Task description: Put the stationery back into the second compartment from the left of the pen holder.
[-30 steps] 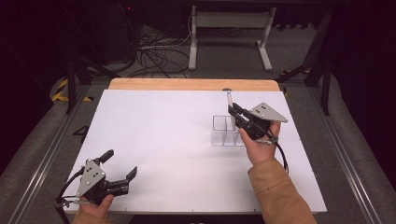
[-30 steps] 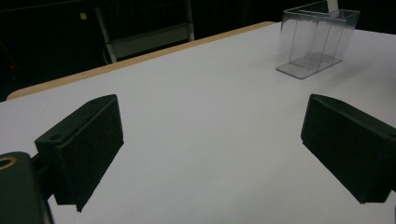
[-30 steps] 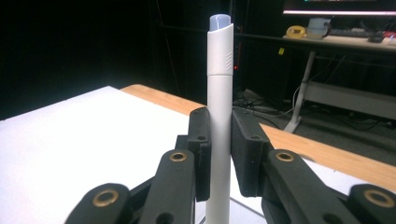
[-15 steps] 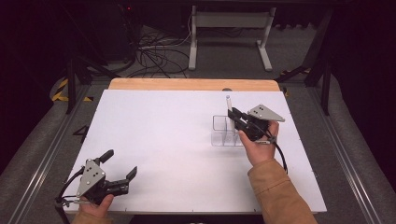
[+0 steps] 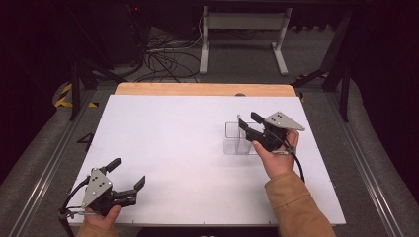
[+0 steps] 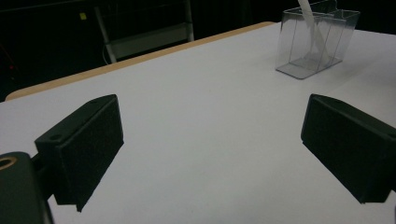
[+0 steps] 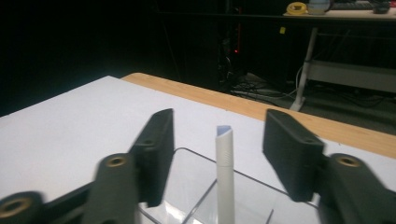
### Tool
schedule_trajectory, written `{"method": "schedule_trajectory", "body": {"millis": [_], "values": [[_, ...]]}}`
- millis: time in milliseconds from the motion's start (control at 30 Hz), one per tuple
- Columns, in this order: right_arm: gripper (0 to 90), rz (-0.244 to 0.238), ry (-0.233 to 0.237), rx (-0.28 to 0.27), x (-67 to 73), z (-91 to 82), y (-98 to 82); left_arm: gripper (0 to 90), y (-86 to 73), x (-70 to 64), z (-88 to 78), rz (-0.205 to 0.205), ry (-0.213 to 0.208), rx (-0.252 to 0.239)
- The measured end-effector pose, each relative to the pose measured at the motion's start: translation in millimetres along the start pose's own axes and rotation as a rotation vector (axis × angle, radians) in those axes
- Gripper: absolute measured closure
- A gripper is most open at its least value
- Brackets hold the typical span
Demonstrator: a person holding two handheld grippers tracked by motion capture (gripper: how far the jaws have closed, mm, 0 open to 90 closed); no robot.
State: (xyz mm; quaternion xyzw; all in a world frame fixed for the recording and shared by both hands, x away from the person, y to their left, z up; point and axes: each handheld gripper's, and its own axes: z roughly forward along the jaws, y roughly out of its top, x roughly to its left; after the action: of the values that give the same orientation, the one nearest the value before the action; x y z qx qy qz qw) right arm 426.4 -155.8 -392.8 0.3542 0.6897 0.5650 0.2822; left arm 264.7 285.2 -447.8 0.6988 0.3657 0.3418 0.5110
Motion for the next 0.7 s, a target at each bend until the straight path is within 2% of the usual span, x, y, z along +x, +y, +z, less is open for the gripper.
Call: {"method": "schedule_trajectory", "body": {"millis": [100, 233, 700], "values": [[34.2, -0.033, 0.012, -0.004, 3.3, -2.6, 4.6, 6.5, 0.0, -0.2, -0.1, -0.001, -0.001, 0.0], [30.4, -0.035, 0.03, -0.016, 7.7, -9.0, 10.7, 6.5, -0.3, -0.3, -1.0, 0.0, 0.002, 0.002], [28.0, -0.052, 0.062, -0.038, 12.5, -19.7, 19.7, 6.5, -0.4, -0.4, -1.9, -0.004, 0.005, -0.001]]}}
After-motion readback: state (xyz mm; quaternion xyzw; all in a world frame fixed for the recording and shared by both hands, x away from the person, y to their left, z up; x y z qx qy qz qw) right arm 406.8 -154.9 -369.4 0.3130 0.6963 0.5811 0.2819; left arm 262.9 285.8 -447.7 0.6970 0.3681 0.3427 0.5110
